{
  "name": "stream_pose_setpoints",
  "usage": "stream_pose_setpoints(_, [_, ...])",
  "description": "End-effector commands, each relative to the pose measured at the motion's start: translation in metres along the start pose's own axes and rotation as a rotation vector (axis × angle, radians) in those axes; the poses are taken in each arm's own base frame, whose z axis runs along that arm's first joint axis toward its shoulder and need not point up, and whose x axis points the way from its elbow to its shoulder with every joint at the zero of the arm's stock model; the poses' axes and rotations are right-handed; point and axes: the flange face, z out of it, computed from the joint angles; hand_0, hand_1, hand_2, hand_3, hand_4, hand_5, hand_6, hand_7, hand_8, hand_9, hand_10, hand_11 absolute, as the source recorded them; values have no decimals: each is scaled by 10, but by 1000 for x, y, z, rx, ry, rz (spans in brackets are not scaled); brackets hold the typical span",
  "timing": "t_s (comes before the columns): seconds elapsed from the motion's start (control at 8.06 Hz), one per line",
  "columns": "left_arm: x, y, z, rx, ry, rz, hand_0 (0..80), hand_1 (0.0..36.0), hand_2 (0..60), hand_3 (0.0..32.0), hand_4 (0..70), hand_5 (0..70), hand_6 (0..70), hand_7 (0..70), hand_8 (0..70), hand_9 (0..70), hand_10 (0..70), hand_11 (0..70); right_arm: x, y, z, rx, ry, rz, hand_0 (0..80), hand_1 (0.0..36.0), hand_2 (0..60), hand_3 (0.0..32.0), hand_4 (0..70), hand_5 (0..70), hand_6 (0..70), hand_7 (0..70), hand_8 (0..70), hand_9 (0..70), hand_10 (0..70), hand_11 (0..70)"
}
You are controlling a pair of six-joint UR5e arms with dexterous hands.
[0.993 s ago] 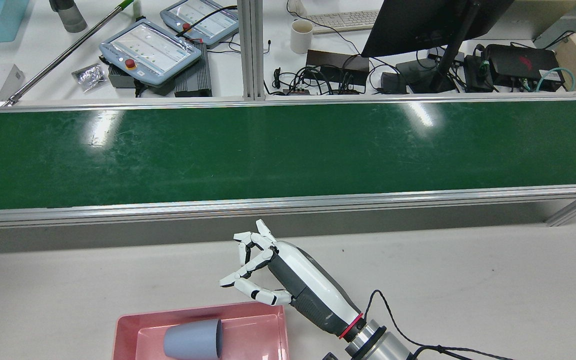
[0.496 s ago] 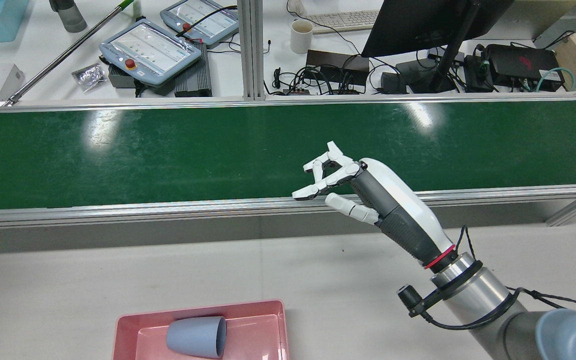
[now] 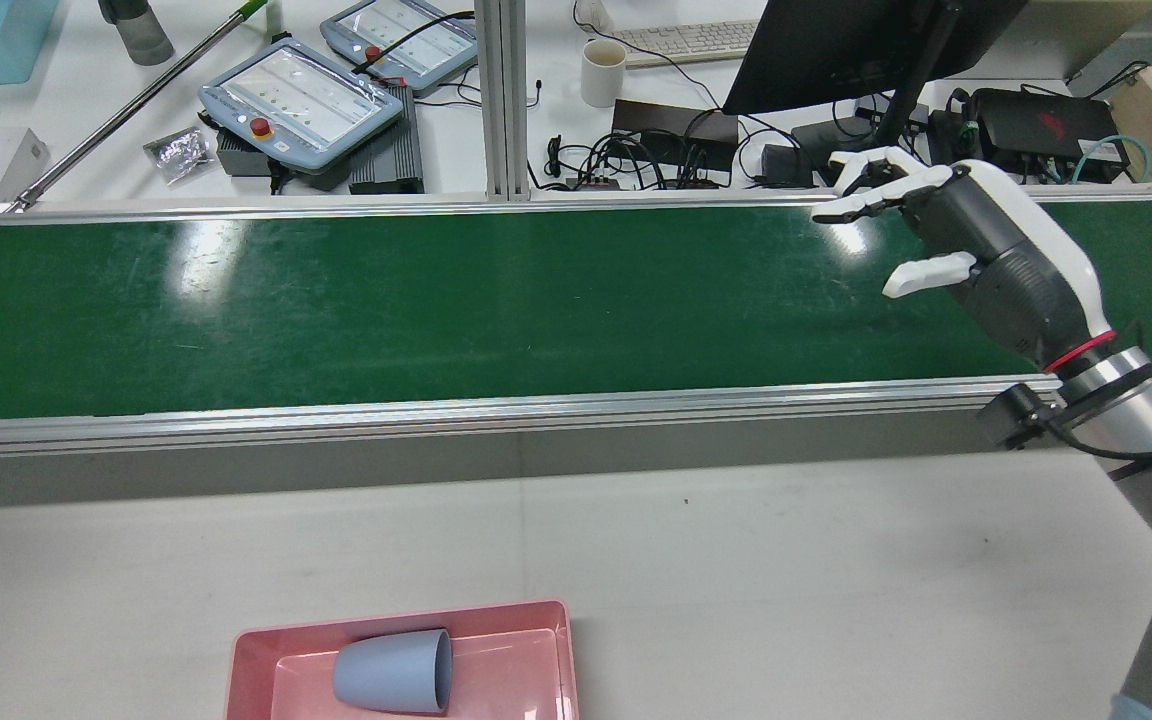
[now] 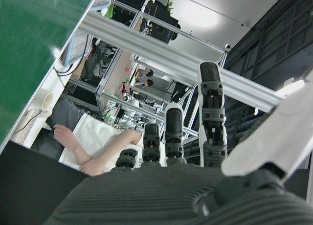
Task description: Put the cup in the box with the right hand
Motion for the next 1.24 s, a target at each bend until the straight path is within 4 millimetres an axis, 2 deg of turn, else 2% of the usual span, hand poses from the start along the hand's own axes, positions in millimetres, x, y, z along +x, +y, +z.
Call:
stream_pose_setpoints(0.0, [0, 0, 0, 0, 1, 0, 0, 0, 0, 0, 0, 0, 0, 0, 0, 0, 0, 0, -60, -132, 23, 135, -21, 37, 392, 0, 0, 0, 609, 0, 120, 558, 96, 227, 58, 78])
stream_pose_setpoints(0.12, [0, 0, 0, 0, 1, 0, 0, 0, 0, 0, 0, 0, 0, 0, 0, 0, 0, 0, -68, -179, 18, 151, -39, 86, 355, 0, 0, 0, 552, 0, 113, 524, 90, 216, 62, 83])
stream_pose_setpoints(0.25, [0, 0, 0, 0, 1, 0, 0, 0, 0, 0, 0, 0, 0, 0, 0, 0, 0, 0, -74, -240, 5, 205, -82, 162, 310, 0, 0, 0, 494, 0, 107, 483, 90, 211, 67, 91])
stream_pose_setpoints(0.37, [0, 0, 0, 0, 1, 0, 0, 0, 0, 0, 0, 0, 0, 0, 0, 0, 0, 0, -100, -265, -4, 215, -108, 153, 297, 0, 0, 0, 509, 0, 109, 496, 93, 213, 64, 85])
stream_pose_setpoints(0.5, [0, 0, 0, 0, 1, 0, 0, 0, 0, 0, 0, 0, 0, 0, 0, 0, 0, 0, -124, -288, -29, 259, -123, 135, 292, 0, 0, 0, 526, 0, 109, 503, 95, 214, 60, 79])
stream_pose_setpoints(0.62, [0, 0, 0, 0, 1, 0, 0, 0, 0, 0, 0, 0, 0, 0, 0, 0, 0, 0, -138, -325, -57, 339, -138, 113, 297, 0, 0, 0, 570, 0, 113, 524, 97, 222, 57, 75])
stream_pose_setpoints(0.74, [0, 0, 0, 0, 1, 0, 0, 0, 0, 0, 0, 0, 0, 0, 0, 0, 0, 0, -145, -355, -68, 380, -114, 117, 294, 0, 0, 0, 613, 0, 117, 554, 99, 230, 48, 61])
stream_pose_setpoints(0.87, [0, 0, 0, -1, 1, 0, 0, 0, 0, 0, 0, 0, 0, 0, 0, 0, 0, 0, -154, -373, -75, 401, -127, 119, 231, 0, 40, 0, 604, 0, 121, 578, 102, 238, 51, 64])
stream_pose_setpoints(0.99, [0, 0, 0, -2, 1, 0, 0, 0, 0, 0, 0, 0, 0, 0, 0, 0, 0, 0, -160, -390, -84, 410, -123, 120, 199, 0, 72, 0, 563, 0, 124, 591, 104, 241, 55, 70])
stream_pose_setpoints(1.12, [0, 0, 0, -2, 1, 0, 0, 0, 0, 0, 0, 0, 0, 0, 0, 0, 0, 0, -165, -394, -69, 360, -137, 124, 167, 0, 109, 0, 555, 0, 129, 608, 109, 254, 69, 90])
